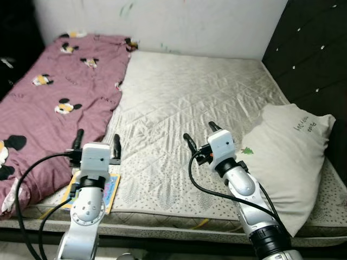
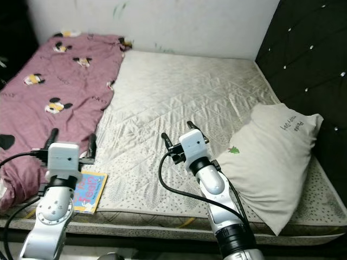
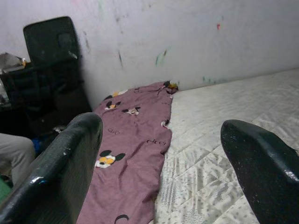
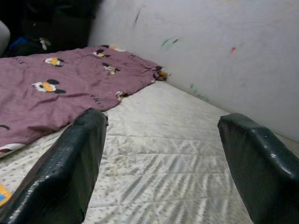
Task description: Clean up the room
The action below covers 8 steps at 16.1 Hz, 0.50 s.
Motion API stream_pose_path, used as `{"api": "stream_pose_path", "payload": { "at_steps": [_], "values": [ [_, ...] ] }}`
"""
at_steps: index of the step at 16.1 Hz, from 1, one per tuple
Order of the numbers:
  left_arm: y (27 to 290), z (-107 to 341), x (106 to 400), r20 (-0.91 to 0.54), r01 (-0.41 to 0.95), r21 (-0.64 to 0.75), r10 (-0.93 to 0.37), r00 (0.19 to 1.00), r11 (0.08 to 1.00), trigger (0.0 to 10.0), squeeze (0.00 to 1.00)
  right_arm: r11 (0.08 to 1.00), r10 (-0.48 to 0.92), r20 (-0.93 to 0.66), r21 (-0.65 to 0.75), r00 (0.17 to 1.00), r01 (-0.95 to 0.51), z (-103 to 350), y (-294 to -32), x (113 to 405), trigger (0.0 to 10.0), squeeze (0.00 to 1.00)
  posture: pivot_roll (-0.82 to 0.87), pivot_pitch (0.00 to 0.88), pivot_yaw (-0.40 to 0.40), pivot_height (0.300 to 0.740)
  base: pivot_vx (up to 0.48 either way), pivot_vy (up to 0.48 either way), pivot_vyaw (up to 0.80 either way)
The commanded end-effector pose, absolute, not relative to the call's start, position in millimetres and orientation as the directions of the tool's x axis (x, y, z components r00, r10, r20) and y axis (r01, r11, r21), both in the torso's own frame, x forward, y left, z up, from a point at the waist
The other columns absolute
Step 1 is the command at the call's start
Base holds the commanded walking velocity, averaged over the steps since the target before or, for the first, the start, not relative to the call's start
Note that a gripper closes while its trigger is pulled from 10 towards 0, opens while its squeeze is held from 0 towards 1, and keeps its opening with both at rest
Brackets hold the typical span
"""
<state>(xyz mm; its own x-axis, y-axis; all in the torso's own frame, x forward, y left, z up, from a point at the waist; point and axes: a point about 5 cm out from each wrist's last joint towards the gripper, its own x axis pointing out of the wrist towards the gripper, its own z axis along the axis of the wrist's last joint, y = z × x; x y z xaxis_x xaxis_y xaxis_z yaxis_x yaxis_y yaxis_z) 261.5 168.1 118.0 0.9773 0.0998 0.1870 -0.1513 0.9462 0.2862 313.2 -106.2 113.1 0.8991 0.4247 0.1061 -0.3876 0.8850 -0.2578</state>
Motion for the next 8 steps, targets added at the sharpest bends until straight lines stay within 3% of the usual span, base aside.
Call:
{"api": "stream_pose_path", "payload": {
  "at_steps": [1, 8],
  "values": [
    [159.2, 118.5, 262.5, 0.191, -0.126, 0.277, 0.074, 0.979, 0.953, 10.0, 0.00, 0.895, 0.399, 0.104, -0.262, 0.911, -0.362, 113.9, -116.3, 315.0, 10.0, 0.00, -0.03, 0.059, -0.074, 0.740, 0.000, -0.409, 0.00],
    [154.8, 119.3, 265.1, 0.194, -0.115, 0.268, 0.063, 0.979, 0.956, 10.0, 0.00, 0.900, 0.391, 0.104, -0.251, 0.915, -0.356, 114.3, -117.4, 315.2, 10.0, 0.00, -0.04, 0.054, -0.073, 0.740, 0.000, -0.412, 0.00]
  ]
}}
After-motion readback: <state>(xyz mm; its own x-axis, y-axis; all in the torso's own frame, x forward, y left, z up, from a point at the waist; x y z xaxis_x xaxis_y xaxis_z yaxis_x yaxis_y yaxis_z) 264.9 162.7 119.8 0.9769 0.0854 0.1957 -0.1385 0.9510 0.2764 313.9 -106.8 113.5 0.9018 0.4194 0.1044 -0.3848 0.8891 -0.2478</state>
